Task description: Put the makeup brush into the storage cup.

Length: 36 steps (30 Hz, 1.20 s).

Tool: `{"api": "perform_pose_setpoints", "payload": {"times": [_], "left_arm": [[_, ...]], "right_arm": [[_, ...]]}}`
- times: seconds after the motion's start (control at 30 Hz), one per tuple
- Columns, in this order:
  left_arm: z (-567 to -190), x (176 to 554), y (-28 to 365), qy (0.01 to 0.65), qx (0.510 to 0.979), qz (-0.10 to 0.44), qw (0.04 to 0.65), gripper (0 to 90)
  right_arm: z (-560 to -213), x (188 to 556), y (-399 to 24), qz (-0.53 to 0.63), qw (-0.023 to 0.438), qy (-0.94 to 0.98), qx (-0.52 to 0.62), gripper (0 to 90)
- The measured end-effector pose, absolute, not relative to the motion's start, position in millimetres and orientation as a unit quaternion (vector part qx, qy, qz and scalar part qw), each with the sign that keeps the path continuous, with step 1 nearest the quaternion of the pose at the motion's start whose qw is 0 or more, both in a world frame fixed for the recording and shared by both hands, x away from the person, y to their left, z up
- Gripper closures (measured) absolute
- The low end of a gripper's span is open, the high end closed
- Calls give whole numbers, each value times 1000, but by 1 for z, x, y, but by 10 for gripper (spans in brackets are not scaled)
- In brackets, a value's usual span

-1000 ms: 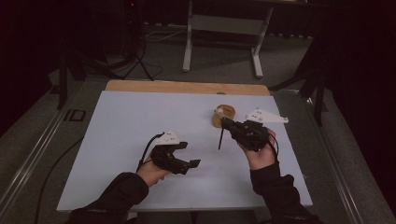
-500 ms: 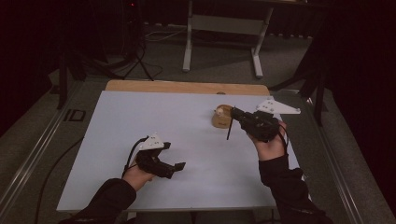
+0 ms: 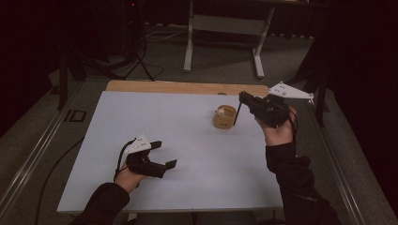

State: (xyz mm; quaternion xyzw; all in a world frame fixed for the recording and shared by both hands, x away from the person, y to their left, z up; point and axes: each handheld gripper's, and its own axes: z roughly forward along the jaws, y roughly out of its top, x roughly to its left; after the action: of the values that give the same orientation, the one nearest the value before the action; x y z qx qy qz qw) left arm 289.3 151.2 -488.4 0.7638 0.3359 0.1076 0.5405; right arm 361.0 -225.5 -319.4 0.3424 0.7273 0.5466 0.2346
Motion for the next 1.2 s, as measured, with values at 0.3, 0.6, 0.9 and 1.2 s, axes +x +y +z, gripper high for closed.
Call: {"api": "perform_pose_setpoints", "payload": {"times": [0.3,0.6,0.9,1.2], "left_arm": [[-494,287,154,340,762,107,541,36],[-497,287,156,346,755,110,546,39],[-499,287,154,338,758,109,547,39],[-500,288,156,338,753,107,555,39]], "right_arm": [[-304,379,-228,547,250,720,346,857],[-294,400,-224,542,264,715,354,858],[-293,418,-222,545,272,704,365,857],[-304,434,-221,533,284,702,378,857]]}}
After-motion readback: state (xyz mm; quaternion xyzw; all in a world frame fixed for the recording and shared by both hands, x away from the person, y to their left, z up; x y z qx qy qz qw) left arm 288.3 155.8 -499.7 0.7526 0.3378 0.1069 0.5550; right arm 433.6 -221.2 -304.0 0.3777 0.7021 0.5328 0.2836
